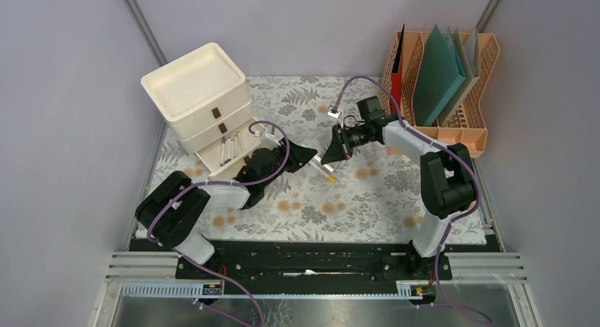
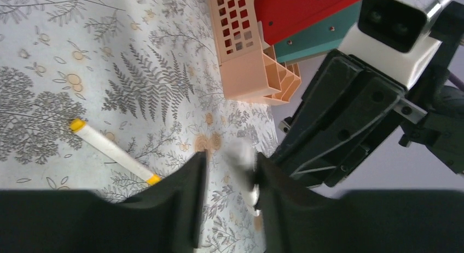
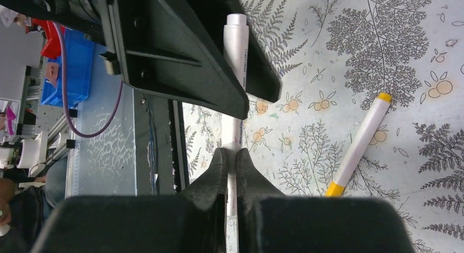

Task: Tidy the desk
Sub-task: Pick up the stationery from the center of the board, then place the stationery in the drawer.

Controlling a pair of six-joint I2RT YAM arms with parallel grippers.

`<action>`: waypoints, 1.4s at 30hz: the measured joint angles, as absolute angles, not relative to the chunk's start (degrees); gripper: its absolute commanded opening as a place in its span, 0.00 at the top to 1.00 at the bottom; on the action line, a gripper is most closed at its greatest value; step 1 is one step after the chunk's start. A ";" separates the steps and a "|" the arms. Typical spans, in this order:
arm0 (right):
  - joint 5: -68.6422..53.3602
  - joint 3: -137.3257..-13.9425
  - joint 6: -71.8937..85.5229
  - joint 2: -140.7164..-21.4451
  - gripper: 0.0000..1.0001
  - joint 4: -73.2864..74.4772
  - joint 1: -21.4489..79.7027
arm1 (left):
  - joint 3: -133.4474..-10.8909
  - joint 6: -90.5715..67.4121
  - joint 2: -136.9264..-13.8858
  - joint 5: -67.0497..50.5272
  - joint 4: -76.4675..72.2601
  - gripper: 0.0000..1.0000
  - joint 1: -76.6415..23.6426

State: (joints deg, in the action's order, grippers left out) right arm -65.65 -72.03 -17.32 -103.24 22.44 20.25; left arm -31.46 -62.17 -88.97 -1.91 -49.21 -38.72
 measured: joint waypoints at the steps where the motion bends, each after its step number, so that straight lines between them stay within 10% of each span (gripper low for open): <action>1: -65.32 -71.99 -17.30 -103.24 1.00 22.44 20.25 | -31.70 -62.30 -89.14 -2.37 -49.58 0.83 -38.72; 3: -65.17 -71.79 -17.32 -103.24 1.00 22.44 20.23 | -32.16 -62.89 -89.14 -2.98 -50.17 0.99 -38.94; 9: -65.39 -71.72 -17.82 -103.24 0.96 22.52 20.27 | -32.45 -63.13 -89.14 -3.55 -50.65 1.00 -39.05; 13: -65.56 -71.75 -19.20 -103.24 0.52 23.53 20.32 | -32.36 -62.78 -88.73 -3.57 -49.98 1.00 -39.18; 17: -65.71 -71.85 -21.41 -103.24 0.35 26.33 20.51 | -32.08 -58.26 -85.27 -0.60 -43.29 1.00 -39.05; 32: -65.49 -71.94 -25.56 -102.59 0.32 30.04 20.51 | -55.96 -15.25 -77.12 35.31 8.10 1.00 -38.89; 42: -65.36 -71.94 -25.98 -102.59 0.31 30.59 20.51 | -61.93 18.28 -87.88 58.04 6.61 1.00 -35.70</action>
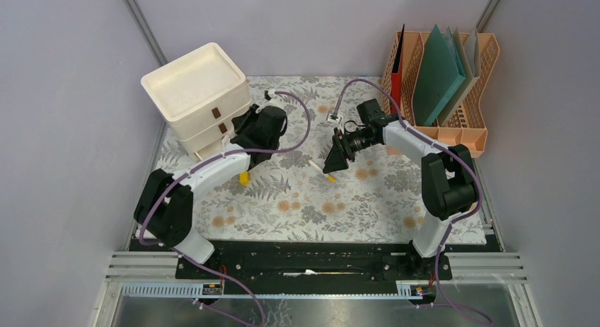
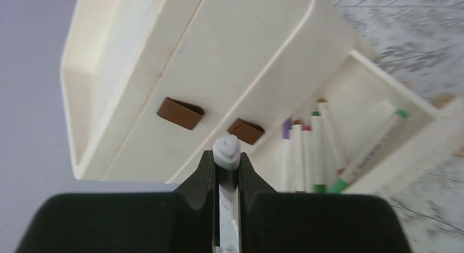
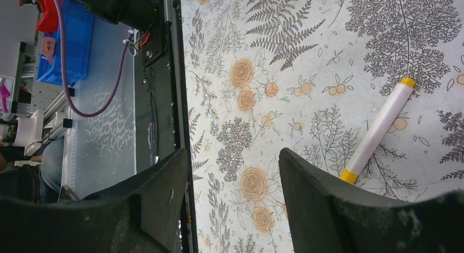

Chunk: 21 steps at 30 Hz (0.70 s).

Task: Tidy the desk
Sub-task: Place the stationery in the drawer.

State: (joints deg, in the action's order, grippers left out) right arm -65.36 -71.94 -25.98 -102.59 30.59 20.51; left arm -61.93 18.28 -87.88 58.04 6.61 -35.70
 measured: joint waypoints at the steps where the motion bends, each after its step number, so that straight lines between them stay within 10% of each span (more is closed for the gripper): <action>1: -65.36 -71.94 -25.98 -102.59 0.31 30.59 20.51 | -62.33 20.23 -88.73 58.52 6.11 1.00 -34.85; 3: -65.36 -71.94 -26.00 -102.59 0.31 30.59 20.51 | -64.07 23.31 -90.74 59.31 5.67 0.88 -33.08; 8: -65.12 -71.94 -26.13 -102.59 0.31 30.59 20.51 | -66.06 27.05 -93.08 61.28 3.86 0.24 -31.11; 21: -64.95 -71.94 -26.55 -102.59 0.31 30.61 20.51 | -71.07 15.42 -90.19 55.75 14.46 0.01 -32.29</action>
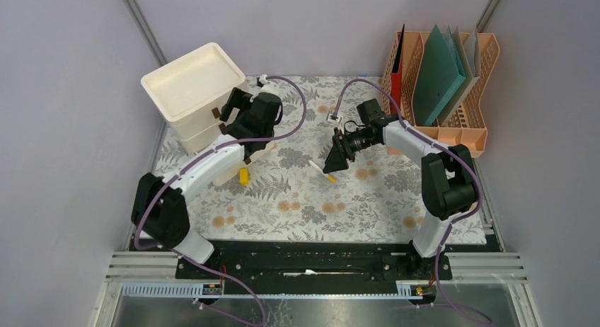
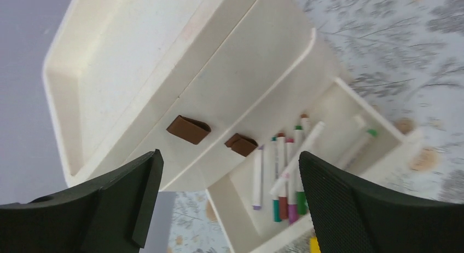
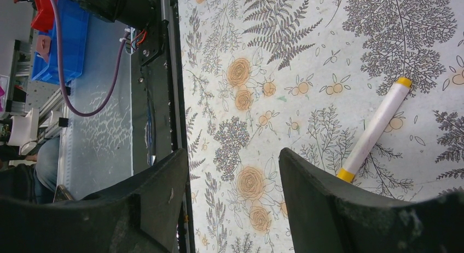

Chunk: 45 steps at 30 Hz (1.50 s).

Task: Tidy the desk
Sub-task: Place the stationery in the drawer, then pick up the stationery from the center of the board.

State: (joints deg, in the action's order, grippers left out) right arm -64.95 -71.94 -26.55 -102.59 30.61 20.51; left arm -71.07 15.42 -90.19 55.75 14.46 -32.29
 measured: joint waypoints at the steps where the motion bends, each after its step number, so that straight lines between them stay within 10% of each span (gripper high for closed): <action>1: -64.95 -71.94 -26.59 -102.59 0.31 30.61 20.51 | -71.05 13.19 -88.68 53.32 15.70 0.01 -32.45; 20: -58.74 -71.92 -26.26 -102.37 0.31 30.20 20.84 | -43.09 -29.87 -58.57 -3.95 -6.24 0.01 -32.18; 45: -11.00 -71.11 -22.11 -108.14 0.46 21.28 39.48 | -34.35 -35.48 -44.31 8.58 0.14 0.01 -32.12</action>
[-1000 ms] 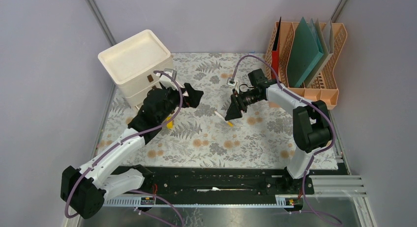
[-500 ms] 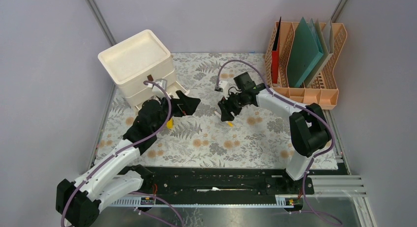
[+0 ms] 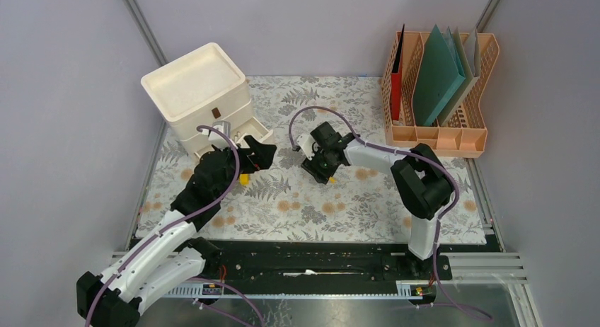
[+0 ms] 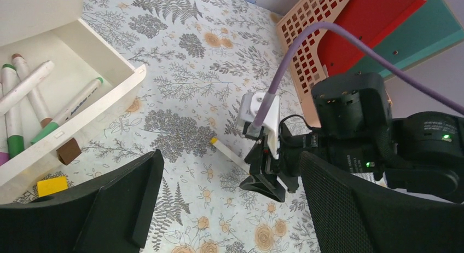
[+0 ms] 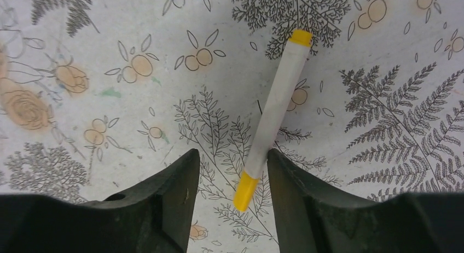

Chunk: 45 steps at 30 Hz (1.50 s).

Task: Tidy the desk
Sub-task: Pick up the stationery from the center of the board.

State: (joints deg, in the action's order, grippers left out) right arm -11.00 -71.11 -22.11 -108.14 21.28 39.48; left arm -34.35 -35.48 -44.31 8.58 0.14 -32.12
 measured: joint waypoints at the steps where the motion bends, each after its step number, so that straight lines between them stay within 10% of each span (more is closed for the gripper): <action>1: -10.02 -71.11 -22.11 -108.55 0.47 21.34 39.79 | -34.35 -35.35 -44.05 8.93 0.49 0.01 -32.12; 21: 1.15 -74.13 -24.27 -112.49 1.00 20.88 41.43 | -31.99 -36.69 -43.22 7.40 -0.99 0.01 -32.12; 45: -39.20 -74.72 -19.62 -107.92 1.00 25.43 27.53 | -17.21 -54.37 -47.24 -7.40 -27.70 0.01 -31.97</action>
State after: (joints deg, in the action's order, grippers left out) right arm -39.20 -74.72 -19.62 -107.92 25.43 27.53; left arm -17.21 -54.37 -47.24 -7.40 -27.70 -31.97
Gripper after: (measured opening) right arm 0.038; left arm 0.987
